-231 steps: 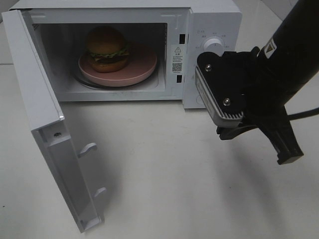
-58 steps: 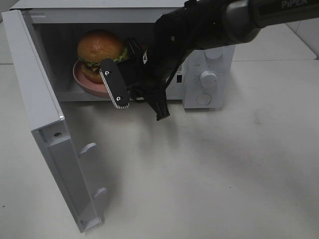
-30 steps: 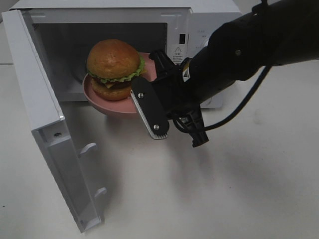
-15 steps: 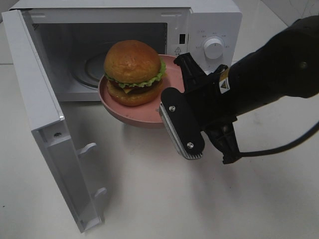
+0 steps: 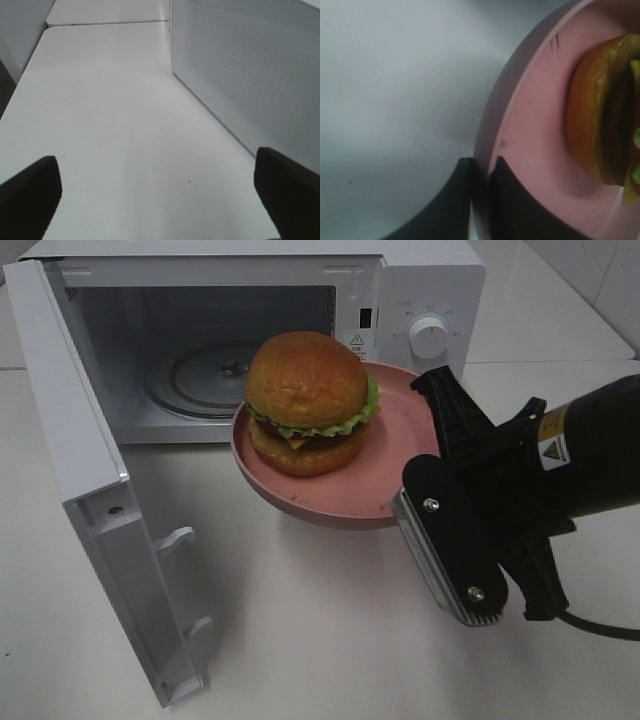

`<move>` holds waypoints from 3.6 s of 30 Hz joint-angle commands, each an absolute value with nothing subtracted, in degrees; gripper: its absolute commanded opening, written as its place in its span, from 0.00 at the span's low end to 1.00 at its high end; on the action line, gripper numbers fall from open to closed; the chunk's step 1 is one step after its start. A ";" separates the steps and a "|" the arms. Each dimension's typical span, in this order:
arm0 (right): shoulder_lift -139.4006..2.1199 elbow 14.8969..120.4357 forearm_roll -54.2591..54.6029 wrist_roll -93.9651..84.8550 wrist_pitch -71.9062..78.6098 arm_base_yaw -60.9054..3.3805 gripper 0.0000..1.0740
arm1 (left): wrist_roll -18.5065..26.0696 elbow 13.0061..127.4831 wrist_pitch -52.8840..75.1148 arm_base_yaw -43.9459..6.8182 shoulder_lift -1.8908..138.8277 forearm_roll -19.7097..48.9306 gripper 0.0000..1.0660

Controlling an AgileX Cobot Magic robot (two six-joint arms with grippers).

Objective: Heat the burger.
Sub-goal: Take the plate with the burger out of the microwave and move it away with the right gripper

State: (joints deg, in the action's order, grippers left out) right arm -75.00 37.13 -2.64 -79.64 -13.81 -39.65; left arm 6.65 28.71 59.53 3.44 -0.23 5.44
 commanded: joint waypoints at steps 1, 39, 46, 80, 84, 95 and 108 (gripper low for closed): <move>-71.96 36.55 -2.52 -79.53 -11.86 -39.48 0.00 | 6.42 28.53 59.01 3.44 -1.55 5.61 0.94; -46.75 28.71 -28.99 -38.67 -34.72 -39.48 0.00 | 6.42 28.53 59.01 3.44 -1.55 5.61 0.94; -46.75 28.71 -35.70 -26.13 -40.91 -39.48 0.00 | 6.42 28.53 59.01 3.44 -1.55 5.61 0.94; -60.22 29.62 -48.01 27.73 -57.12 -39.48 0.01 | 6.42 28.53 59.01 3.44 -1.55 5.61 0.94; -66.52 32.83 -49.05 37.01 -57.70 -39.48 0.01 | 6.42 28.53 59.01 3.44 -1.55 5.61 0.94; -80.39 39.76 -49.62 50.42 -60.39 -39.42 0.02 | 6.42 28.53 59.01 3.44 -1.55 5.61 0.94; -90.13 41.42 -50.13 57.41 -59.59 -35.01 0.03 | 6.42 28.53 59.01 3.44 -1.55 5.61 0.94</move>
